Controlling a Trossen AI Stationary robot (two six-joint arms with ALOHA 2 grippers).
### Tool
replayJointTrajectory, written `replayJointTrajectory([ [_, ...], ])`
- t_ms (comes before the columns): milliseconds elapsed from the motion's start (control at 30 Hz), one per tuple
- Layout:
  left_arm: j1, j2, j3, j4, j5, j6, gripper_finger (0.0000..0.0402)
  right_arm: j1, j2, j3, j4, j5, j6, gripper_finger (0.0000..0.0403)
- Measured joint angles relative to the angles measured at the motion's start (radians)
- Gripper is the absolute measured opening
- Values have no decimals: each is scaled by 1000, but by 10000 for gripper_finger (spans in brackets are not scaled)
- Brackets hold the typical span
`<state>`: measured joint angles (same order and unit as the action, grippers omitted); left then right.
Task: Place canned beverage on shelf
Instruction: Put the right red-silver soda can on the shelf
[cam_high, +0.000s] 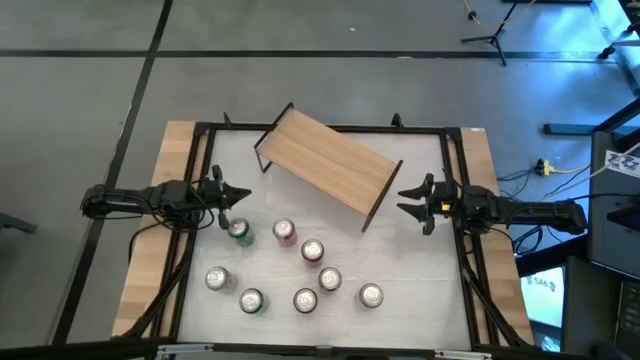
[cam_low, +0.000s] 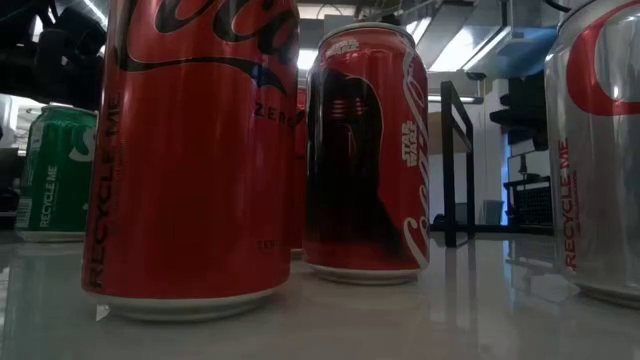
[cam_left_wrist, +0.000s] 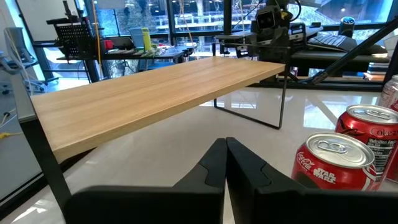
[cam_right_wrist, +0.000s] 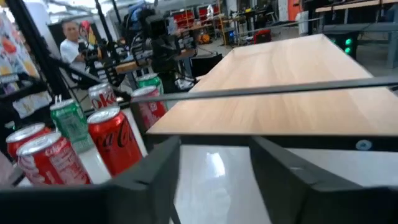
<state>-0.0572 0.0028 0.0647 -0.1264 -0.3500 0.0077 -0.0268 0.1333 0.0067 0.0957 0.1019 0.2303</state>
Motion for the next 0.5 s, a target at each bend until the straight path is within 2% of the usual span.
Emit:
replayJointTrajectory([
  [133, 0, 0, 0, 0, 0, -6, 0, 0, 0, 0, 67, -8, 12, 263],
  [233, 0, 0, 0, 0, 0, -6, 0, 0, 0, 6, 115, -42, 13, 292],
  [333, 0, 0, 0, 0, 0, -6, 0, 1, 10, 49, 125, -60, 15, 305],
  [500, 0, 0, 0, 0, 0, -5, 0, 1, 82, 167, 128, -92, 30, 306],
])
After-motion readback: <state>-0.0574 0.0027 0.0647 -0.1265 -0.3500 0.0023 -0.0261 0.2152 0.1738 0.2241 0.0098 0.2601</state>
